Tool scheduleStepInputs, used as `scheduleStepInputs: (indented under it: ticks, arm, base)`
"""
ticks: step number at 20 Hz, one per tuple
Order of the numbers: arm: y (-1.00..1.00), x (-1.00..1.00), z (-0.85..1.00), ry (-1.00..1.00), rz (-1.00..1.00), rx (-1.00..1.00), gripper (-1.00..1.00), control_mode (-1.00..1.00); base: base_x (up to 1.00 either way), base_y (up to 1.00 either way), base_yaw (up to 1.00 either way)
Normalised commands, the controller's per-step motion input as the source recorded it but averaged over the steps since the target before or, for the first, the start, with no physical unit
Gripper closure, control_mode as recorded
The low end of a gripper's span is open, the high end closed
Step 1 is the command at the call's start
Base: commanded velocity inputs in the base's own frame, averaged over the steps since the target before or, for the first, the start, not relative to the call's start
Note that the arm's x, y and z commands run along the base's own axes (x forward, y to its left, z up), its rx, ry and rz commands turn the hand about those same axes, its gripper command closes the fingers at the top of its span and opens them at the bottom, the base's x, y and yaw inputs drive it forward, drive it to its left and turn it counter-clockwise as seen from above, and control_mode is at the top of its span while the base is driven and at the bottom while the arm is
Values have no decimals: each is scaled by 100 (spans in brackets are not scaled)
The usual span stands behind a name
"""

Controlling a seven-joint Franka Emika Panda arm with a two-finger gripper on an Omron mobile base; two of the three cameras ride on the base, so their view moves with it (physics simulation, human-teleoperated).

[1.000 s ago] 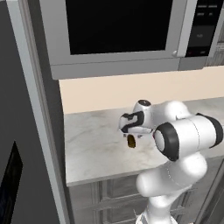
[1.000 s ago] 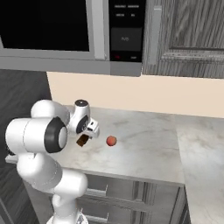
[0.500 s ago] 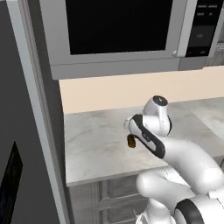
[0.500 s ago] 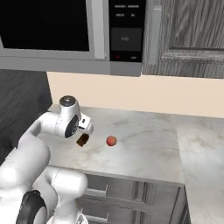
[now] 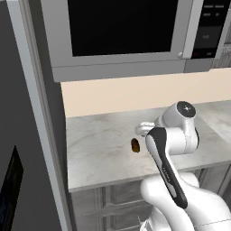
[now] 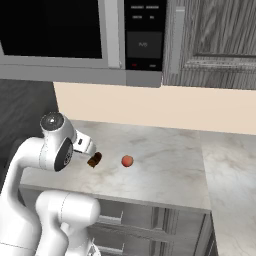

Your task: Open the fridge, remove the peach, sweet potato, and steak, and place them on any counter.

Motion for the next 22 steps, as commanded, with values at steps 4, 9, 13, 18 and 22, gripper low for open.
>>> scheduleStepInputs:
  ticks: [4, 9, 13, 18, 22]
  arm:
    - [-4, -76, 100, 7, 0, -3, -100, -100]
    - [-3, -69, 100, 18, -2, -9, -100, -100]
    - [-7, -66, 76, 15, -1, -12, -100, -100]
    - [-11, -54, 7, 9, 0, -9, -100, -100]
    - [-16, -43, 0, 7, 0, -5, -100, -100]
  base:
    - [0, 0, 0]
    - [0, 0, 0]
    - [0, 0, 0]
    - [0, 0, 0]
    - [0, 0, 0]
